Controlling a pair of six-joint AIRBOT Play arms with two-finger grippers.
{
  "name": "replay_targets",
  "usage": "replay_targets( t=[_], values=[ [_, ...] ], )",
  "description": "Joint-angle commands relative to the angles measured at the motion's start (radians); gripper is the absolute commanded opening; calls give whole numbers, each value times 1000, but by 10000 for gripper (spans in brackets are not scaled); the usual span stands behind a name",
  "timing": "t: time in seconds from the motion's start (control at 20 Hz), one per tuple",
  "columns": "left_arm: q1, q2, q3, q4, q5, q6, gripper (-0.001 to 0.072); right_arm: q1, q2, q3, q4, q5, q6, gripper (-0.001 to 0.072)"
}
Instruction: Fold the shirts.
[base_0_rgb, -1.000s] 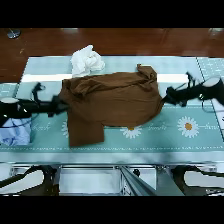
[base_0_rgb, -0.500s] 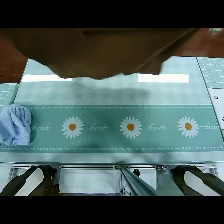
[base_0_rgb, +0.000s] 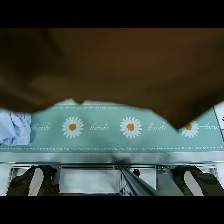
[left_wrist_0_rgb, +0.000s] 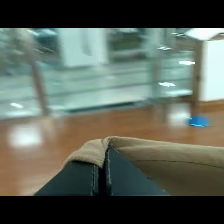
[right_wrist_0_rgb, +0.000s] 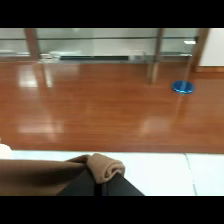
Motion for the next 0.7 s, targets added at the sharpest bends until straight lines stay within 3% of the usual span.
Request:
replay_targets(
  t=[0.0, 0.2, 0.35, 0.5, 0.65],
  values=[
    [-25, 97, -36, 158, -50, -82, 25, 0, 54, -5, -28, 120, 23, 28],
    [-39, 100, -251, 133, -55, -82, 25, 0, 54, -216, 39, 148, 14, 28],
    [-39, 60, -491, 7, -37, -33, 25, 1, 23, -482, 153, 70, -24, 28],
    [-55, -18, -710, -34, 116, 11, 25, 1, -74, -678, 170, -126, -51, 28],
    [-129, -192, -814, -34, 278, 30, 25, 1, -285, -705, 205, -278, -89, 28]
  ],
)
